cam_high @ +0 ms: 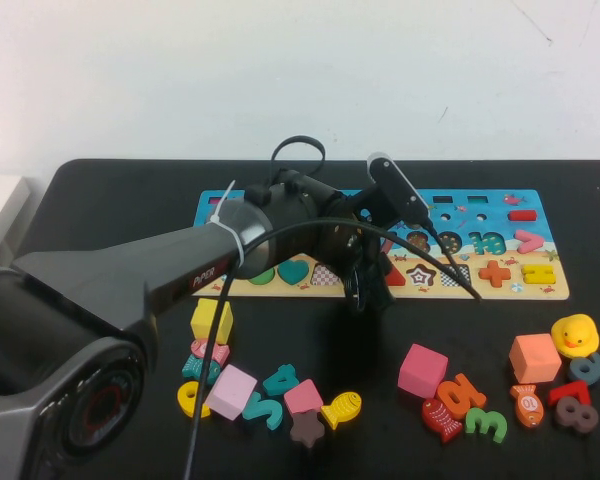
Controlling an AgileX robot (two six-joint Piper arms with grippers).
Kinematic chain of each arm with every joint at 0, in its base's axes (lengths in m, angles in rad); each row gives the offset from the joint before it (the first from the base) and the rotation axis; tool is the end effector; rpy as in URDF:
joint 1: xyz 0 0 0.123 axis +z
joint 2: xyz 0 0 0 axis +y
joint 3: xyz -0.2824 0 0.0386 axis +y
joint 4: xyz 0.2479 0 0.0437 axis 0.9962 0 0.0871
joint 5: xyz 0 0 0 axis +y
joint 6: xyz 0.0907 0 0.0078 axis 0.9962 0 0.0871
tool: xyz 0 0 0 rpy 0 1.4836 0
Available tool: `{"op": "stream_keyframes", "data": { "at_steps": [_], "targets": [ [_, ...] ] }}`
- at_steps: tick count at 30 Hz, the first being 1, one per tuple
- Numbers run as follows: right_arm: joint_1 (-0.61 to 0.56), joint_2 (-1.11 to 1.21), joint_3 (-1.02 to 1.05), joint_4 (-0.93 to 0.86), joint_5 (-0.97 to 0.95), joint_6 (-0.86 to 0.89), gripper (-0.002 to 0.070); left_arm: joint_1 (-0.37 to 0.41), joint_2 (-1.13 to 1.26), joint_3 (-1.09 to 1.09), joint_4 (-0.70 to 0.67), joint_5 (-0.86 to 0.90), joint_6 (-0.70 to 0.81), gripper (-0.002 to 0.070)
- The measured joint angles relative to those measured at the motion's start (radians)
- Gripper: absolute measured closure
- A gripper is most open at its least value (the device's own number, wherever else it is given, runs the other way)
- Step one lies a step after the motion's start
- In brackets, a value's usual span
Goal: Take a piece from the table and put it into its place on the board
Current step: Place the "five-pointed star" into the hole of the five-pointed star
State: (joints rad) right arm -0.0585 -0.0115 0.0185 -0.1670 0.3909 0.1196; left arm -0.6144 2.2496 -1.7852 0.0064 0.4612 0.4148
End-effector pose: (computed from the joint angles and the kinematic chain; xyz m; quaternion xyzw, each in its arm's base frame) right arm 0.0515 -0.0088 0.1728 0.0282 0.8059 -0.0531 0.5890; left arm 0.4163 -0.2934 0.1788 0.4614 0.8117 -0.0333 0.3565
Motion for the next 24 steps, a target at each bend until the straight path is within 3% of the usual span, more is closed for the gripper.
{"op": "stream_keyframes", "data": {
  "at_steps": [24],
  "targets": [
    [0.000,0.000,0.000,0.000,0.000,0.000,0.0657,0.033,0.000,0.000,-0.006,0.023,-0.248,0.0365]
  ]
}}
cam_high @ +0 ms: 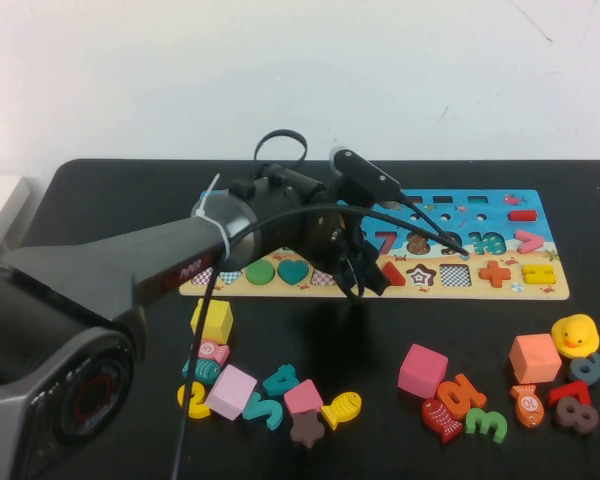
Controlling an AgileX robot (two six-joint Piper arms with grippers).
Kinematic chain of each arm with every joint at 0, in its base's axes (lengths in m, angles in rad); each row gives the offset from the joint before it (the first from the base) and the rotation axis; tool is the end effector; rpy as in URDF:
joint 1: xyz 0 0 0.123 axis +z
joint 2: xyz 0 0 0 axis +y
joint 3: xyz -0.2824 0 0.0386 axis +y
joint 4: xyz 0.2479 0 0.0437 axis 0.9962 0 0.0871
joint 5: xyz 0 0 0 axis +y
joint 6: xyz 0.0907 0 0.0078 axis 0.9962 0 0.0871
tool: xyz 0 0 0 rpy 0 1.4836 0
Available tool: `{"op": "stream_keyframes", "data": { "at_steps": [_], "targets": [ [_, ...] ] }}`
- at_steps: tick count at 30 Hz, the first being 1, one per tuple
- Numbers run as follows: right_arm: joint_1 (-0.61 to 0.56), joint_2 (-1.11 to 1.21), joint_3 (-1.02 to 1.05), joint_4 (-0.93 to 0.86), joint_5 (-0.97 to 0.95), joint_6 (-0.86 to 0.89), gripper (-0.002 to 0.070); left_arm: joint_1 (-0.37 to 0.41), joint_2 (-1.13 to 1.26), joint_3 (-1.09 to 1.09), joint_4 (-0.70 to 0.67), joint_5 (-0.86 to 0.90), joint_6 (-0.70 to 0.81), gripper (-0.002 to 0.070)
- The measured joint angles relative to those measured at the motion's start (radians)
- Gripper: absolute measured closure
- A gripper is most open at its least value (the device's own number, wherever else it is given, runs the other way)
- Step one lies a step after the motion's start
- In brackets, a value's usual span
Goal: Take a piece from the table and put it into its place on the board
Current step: Place the "five-pointed star" into the hole of the five-pointed star
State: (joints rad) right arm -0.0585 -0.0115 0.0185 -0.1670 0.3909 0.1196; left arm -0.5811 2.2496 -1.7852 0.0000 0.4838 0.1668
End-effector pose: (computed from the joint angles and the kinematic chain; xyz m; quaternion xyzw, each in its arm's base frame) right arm 0.0515 -0.0088 0.1728 0.0282 0.8059 -0.0531 0.5890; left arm 0.4244 -0.2788 0.1775 0.3425 0.8729 -0.0715 0.3401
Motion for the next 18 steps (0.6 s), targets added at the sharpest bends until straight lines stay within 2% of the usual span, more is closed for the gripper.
{"op": "stream_keyframes", "data": {
  "at_steps": [10,18],
  "targets": [
    [0.000,0.000,0.000,0.000,0.000,0.000,0.0657,0.017,0.000,-0.006,-0.066,0.044,0.028,0.0365],
    [0.000,0.000,0.000,0.000,0.000,0.000,0.0657,0.008,0.004,-0.132,-0.083,0.171,0.059,0.0365]
  ]
}}
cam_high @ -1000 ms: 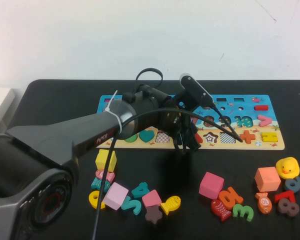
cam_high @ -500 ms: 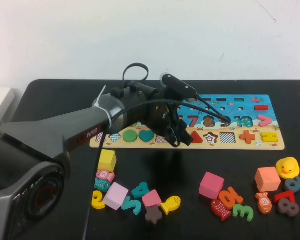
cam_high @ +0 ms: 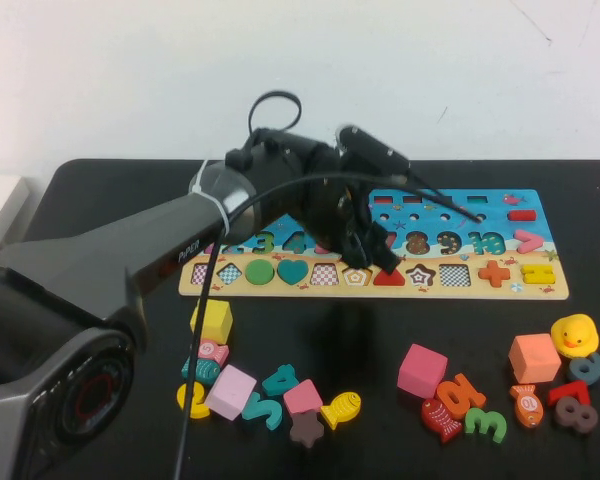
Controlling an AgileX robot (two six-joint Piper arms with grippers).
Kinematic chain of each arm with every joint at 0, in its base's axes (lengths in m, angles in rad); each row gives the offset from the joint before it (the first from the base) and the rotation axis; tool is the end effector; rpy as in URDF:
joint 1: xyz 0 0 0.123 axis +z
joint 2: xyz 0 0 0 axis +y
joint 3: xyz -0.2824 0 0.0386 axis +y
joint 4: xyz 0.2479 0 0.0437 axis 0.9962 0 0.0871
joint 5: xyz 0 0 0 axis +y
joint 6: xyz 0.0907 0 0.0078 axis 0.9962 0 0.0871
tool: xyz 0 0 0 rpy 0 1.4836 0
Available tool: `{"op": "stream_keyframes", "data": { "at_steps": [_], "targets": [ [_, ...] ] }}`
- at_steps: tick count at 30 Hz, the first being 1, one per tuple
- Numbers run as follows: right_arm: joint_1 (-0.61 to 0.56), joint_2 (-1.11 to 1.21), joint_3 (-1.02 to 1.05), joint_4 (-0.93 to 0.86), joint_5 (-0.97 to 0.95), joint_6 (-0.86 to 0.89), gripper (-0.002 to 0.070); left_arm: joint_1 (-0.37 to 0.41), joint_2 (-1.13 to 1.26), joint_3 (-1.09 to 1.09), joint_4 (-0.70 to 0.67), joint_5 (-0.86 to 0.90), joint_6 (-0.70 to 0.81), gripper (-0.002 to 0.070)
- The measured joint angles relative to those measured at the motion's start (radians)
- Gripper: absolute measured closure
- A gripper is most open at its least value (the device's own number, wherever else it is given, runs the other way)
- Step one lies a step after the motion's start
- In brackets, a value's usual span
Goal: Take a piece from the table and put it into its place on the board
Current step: Place the "five-pointed star" into the hole of the five-pointed star
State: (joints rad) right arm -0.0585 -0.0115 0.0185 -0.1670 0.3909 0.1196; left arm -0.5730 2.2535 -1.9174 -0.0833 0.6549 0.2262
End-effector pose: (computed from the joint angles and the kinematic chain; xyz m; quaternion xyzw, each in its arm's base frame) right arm 0.0515 -0.0088 0.1728 0.0282 0.8059 -0.0531 0.5890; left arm 0.4284 -0.2819 0.2058 0.3462 0.8786 -0.0907 0.3162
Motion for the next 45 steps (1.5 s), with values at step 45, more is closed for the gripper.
{"op": "stream_keyframes", "data": {
  "at_steps": [45],
  "targets": [
    [0.000,0.000,0.000,0.000,0.000,0.000,0.0657,-0.010,0.077,-0.048,-0.024,0.012,0.108,0.0366]
  ]
}}
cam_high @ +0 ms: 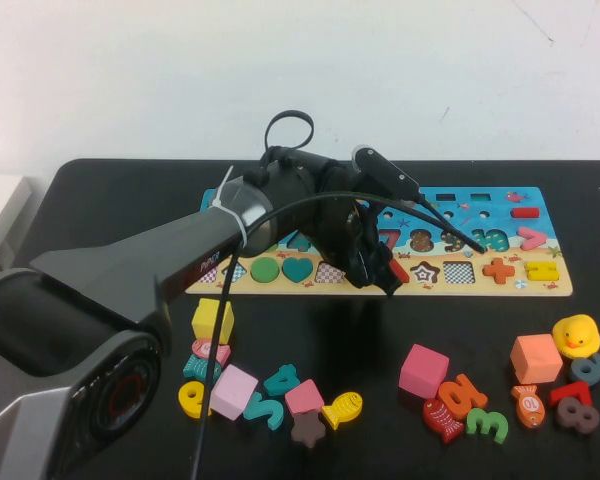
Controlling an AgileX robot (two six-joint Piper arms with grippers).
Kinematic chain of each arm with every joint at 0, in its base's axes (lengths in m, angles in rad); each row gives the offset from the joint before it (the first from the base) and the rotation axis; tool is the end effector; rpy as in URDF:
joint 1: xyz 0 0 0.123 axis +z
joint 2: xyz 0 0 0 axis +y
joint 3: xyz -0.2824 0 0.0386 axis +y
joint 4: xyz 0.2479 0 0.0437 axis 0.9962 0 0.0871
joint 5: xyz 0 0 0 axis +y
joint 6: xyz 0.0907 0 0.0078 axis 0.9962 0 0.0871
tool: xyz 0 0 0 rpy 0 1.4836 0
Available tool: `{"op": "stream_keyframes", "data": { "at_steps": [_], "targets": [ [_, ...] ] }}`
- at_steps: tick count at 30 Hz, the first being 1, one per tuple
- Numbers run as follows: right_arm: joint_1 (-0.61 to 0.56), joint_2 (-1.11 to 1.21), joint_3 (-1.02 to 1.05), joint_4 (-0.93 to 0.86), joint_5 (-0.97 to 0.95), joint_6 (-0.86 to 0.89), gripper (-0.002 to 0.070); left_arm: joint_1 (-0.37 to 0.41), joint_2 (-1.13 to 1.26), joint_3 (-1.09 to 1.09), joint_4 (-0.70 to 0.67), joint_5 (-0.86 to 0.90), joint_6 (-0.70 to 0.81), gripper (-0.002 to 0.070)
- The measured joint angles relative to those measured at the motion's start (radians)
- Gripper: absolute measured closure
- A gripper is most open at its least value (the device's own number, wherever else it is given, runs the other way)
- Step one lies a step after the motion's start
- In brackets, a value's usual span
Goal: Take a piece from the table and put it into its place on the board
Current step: Place the "five-pointed star" into the hole of the five-pointed star
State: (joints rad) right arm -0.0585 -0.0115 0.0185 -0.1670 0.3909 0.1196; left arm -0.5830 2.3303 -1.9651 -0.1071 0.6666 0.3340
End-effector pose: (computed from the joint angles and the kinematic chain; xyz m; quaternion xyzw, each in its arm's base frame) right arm 0.0515 -0.0088 0.1728 0.0282 0.8059 -0.0531 0.5890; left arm 0.4332 -0.2929 0.1800 0.3937 0.8651 -0.0823 0.2997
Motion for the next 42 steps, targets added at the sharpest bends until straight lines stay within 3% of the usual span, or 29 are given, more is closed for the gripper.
{"op": "stream_keyframes", "data": {
  "at_steps": [14,31,37,42],
  "targets": [
    [0.000,0.000,0.000,0.000,0.000,0.000,0.0657,0.000,0.002,-0.001,-0.001,-0.010,-0.134,0.0366],
    [0.000,0.000,0.000,0.000,0.000,0.000,0.0658,0.000,0.006,-0.001,-0.001,-0.039,-0.149,0.0364],
    [0.000,0.000,0.000,0.000,0.000,0.000,0.0657,0.000,0.006,-0.001,-0.001,-0.040,-0.149,0.0263],
    [0.000,0.000,0.000,0.000,0.000,0.000,0.0657,0.000,-0.002,-0.001,0.005,-0.040,-0.151,0.0242]
  ]
}}
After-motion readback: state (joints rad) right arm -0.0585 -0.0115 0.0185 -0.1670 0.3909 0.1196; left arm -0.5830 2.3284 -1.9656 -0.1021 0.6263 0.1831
